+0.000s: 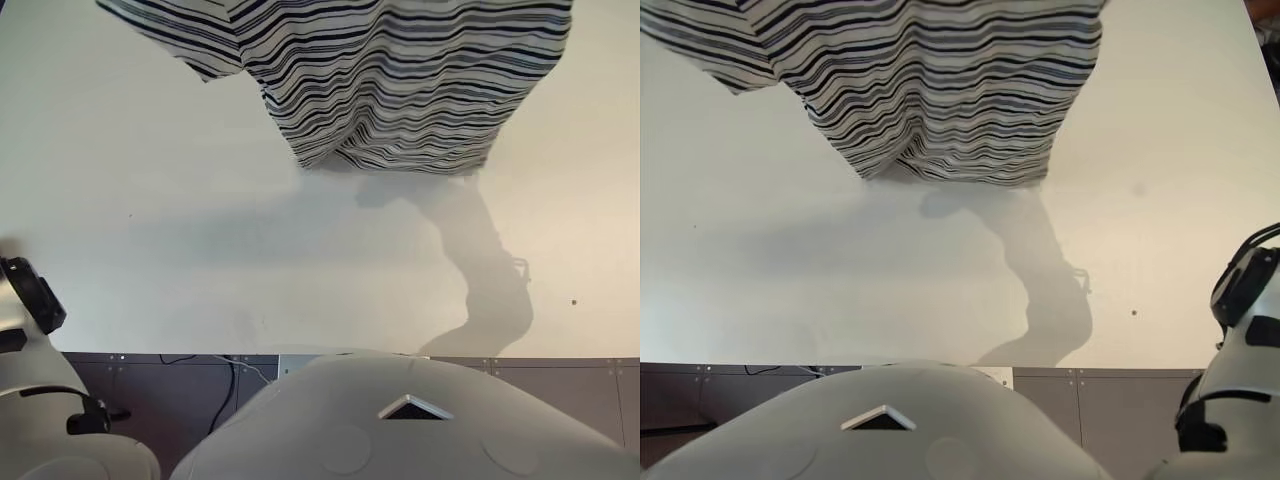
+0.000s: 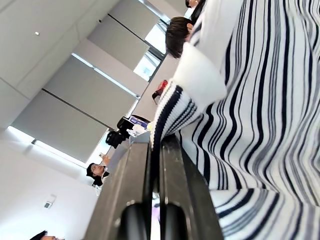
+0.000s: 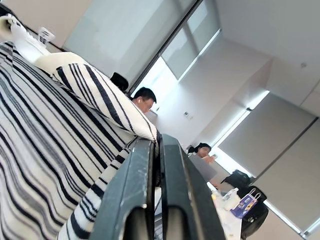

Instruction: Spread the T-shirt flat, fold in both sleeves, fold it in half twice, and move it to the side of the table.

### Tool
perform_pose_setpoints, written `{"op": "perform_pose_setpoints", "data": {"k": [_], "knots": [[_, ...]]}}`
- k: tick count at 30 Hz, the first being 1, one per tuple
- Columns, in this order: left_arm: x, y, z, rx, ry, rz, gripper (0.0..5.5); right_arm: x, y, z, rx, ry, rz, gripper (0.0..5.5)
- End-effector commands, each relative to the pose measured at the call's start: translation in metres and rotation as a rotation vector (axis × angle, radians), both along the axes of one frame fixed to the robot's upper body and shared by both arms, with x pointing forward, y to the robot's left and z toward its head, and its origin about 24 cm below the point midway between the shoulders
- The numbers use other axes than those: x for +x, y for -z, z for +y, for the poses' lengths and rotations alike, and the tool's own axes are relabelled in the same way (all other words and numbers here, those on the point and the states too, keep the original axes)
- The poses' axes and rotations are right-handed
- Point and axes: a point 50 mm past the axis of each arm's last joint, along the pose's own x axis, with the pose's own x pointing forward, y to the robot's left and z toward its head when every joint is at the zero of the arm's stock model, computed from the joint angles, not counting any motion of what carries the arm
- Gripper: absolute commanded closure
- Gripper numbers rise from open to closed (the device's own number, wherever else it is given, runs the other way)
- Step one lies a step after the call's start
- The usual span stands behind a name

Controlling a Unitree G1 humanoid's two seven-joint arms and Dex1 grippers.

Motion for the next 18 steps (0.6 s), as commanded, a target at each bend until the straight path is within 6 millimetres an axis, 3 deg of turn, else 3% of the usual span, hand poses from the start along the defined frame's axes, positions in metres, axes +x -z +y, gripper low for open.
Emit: {"op": "perform_pose_setpoints", "data": {"k": [1, 4, 8, 13, 15, 18], "knots": [[0.039, 0.032, 0.000, -0.008, -0.036, 0.137, 5.40, 0.038, 0.025, 0.015, -0.086, -0.002, 0.093, 5.37], [0.088, 0.056, -0.003, -0.016, -0.120, 0.228, 5.40, 0.082, 0.047, 0.025, -0.155, 0.113, 0.182, 5.37], [0.134, 0.071, -0.021, 0.060, -0.278, 0.275, 5.40, 0.117, 0.059, 0.050, -0.303, 0.346, 0.196, 5.37], [0.151, 0.051, -0.034, 0.161, -0.462, 0.151, 5.40, 0.132, 0.050, 0.066, -0.423, 0.607, 0.077, 5.37], [0.153, 0.042, -0.035, 0.219, -0.525, 0.074, 5.40, 0.134, 0.044, 0.071, -0.431, 0.680, 0.019, 5.37], [0.153, 0.016, -0.035, 0.174, -0.582, -0.034, 5.40, 0.134, 0.024, 0.075, -0.379, 0.759, -0.078, 5.37]]}}
